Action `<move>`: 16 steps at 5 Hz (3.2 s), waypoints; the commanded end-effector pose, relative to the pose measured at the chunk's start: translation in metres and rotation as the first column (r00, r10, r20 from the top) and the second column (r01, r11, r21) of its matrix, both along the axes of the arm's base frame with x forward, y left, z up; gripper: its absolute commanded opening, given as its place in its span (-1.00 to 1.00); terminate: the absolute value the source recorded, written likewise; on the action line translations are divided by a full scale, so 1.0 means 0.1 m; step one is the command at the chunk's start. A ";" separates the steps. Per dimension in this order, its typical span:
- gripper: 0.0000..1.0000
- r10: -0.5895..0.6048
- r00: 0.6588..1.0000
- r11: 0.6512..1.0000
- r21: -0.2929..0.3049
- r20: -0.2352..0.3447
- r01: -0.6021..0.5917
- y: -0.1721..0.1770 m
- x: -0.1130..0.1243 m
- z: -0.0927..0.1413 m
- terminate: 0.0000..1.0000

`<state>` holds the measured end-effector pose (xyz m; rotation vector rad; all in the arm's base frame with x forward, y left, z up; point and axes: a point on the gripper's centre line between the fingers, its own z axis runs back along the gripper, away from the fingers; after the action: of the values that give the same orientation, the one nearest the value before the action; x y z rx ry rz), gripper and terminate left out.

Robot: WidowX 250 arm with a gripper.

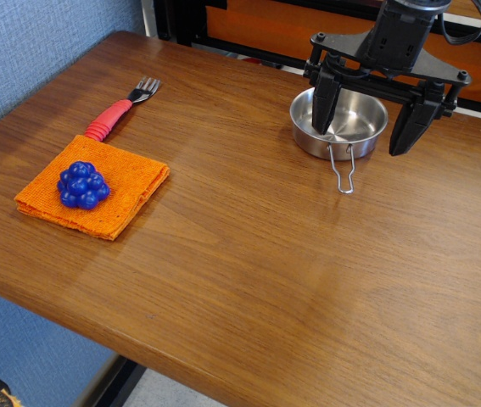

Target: Move the vessel and place it next to the orange cloth

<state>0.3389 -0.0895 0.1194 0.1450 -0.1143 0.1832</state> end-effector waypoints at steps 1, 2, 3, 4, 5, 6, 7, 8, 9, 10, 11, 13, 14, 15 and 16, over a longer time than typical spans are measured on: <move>1.00 0.000 1.000 1.000 0.000 0.000 0.000 0.00 0.00 0.00 -1.00; 1.00 0.217 0.976 0.976 -0.029 0.014 -0.217 0.06 0.14 0.00 -1.00; 1.00 0.352 0.936 0.933 -0.084 0.007 -0.350 0.13 0.31 -0.01 -1.00; 1.00 0.456 0.889 0.889 -0.062 0.040 -0.453 0.20 0.49 0.00 -1.00; 1.00 0.515 0.850 0.857 -0.096 0.107 -0.507 0.33 0.75 -0.09 -1.00; 1.00 0.525 0.834 0.851 -0.105 0.169 -0.515 0.41 0.95 -0.18 -1.00; 1.00 0.568 0.807 0.823 -0.136 0.160 -0.552 0.62 1.03 -0.24 -1.00; 1.00 0.605 0.782 0.796 -0.153 0.151 -0.586 0.76 1.10 -0.34 -1.00; 1.00 0.634 0.762 0.773 -0.155 0.135 -0.616 0.87 1.08 -0.43 -1.00; 1.00 0.641 0.757 0.767 -0.150 0.124 -0.624 0.89 1.09 -0.54 -1.00; 1.00 0.660 0.745 0.750 -0.155 0.099 -0.643 0.95 1.05 -0.69 -1.00; 1.00 0.667 0.742 0.738 -0.198 0.067 -0.645 0.98 1.02 -0.83 -1.00; -1.00 0.673 0.736 0.730 -0.226 0.075 -0.645 0.97 1.01 -0.82 -1.00; -1.00 0.677 0.733 0.726 -0.237 0.075 -0.646 0.96 1.01 -0.81 -1.00; -1.00 0.680 0.729 0.721 -0.253 0.079 -0.646 0.96 1.01 -0.79 -1.00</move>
<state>0.4363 0.0011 0.0118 -0.0220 -0.1419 0.9380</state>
